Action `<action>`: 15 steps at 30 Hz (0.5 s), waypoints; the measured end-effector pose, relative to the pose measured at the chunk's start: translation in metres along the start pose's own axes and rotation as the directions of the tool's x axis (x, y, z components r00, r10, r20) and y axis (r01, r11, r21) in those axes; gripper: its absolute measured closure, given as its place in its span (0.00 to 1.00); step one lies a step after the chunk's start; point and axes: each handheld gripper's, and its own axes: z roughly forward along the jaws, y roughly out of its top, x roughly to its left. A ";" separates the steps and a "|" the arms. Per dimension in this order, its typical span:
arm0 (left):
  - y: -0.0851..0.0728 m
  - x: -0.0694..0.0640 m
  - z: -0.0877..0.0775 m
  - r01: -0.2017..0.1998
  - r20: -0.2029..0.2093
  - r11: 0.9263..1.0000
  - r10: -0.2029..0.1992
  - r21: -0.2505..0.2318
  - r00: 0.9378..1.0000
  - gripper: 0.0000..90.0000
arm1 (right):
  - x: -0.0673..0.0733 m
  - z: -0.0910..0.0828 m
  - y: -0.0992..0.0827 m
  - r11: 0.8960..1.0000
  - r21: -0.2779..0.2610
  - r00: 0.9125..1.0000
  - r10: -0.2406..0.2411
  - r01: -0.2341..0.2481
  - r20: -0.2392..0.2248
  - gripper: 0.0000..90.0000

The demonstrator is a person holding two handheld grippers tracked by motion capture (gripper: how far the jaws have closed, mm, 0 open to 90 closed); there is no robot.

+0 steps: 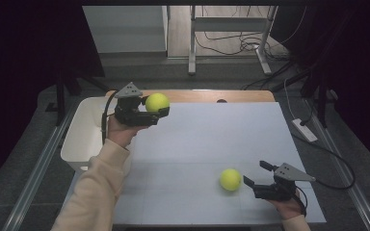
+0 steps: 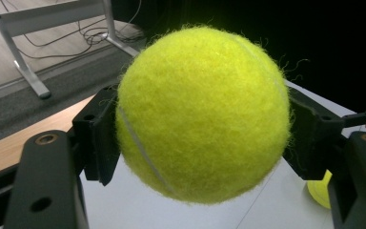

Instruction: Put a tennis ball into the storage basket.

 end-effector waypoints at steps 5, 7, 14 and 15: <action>0.000 0.004 -0.005 0.008 -0.013 1.000 -0.008 -0.013 1.000 0.29 | 0.000 0.000 0.000 1.000 0.000 1.000 -0.001 0.001 0.003 0.13; 0.000 0.004 -0.005 0.011 -0.015 1.000 -0.011 -0.014 1.000 0.29 | 0.000 0.000 0.000 1.000 0.000 1.000 -0.001 0.001 0.003 0.13; 0.000 0.006 -0.008 0.013 -0.021 1.000 -0.014 -0.021 1.000 0.29 | 0.000 0.000 0.000 1.000 0.000 1.000 -0.001 0.001 0.003 0.13; 0.000 0.007 -0.009 0.013 -0.024 1.000 -0.013 -0.022 1.000 0.29 | 0.000 0.000 0.000 1.000 0.000 1.000 -0.001 0.001 0.003 0.13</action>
